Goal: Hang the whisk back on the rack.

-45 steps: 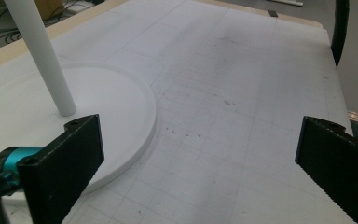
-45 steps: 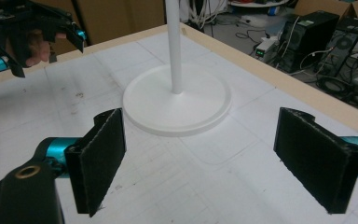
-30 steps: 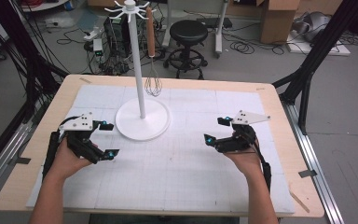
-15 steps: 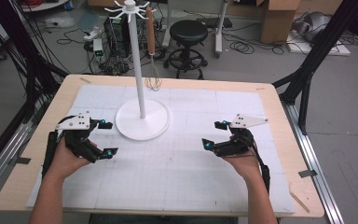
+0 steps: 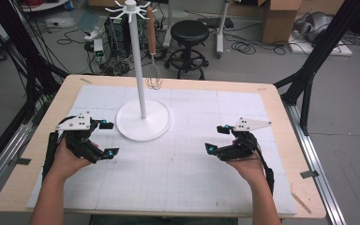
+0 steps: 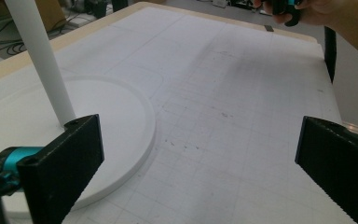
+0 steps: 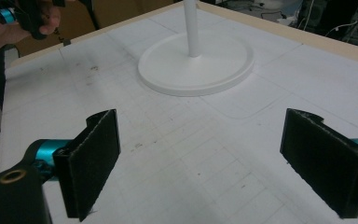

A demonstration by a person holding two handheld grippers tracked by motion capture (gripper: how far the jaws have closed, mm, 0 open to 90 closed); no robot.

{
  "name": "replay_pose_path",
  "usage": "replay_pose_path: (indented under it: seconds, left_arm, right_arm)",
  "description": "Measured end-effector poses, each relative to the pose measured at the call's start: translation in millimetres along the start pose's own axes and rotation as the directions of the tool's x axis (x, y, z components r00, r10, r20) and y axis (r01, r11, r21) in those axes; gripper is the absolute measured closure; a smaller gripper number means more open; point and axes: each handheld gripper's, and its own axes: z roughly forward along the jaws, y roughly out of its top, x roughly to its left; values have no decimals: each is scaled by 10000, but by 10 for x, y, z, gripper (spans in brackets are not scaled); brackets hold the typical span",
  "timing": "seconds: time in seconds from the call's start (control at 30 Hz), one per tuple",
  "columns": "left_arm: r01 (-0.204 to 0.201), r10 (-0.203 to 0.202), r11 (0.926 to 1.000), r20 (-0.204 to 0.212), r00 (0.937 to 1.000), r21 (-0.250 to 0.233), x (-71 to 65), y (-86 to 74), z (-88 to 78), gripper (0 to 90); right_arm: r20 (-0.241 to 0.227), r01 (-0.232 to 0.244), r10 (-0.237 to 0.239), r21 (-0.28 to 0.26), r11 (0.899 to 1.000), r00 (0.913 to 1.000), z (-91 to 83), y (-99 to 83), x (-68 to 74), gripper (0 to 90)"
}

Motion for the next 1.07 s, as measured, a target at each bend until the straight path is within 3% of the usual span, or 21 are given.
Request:
replay_pose_path:
  seconds: [0.57, 1.07]
  left_arm:
    - [-62, 62, 10000, 16, 10000, 48, -4, 2, 12, 16]
    - [-46, 46, 9998, -20, 10000, 195, 5, -6, 39, 16]
  right_arm:
    - [88, 53, -56, 268, 9996, 9999, 29, -11, 5, 112]
    - [-49, -95, 95, 87, 9999, 9999, 9, -10, -16, 112]
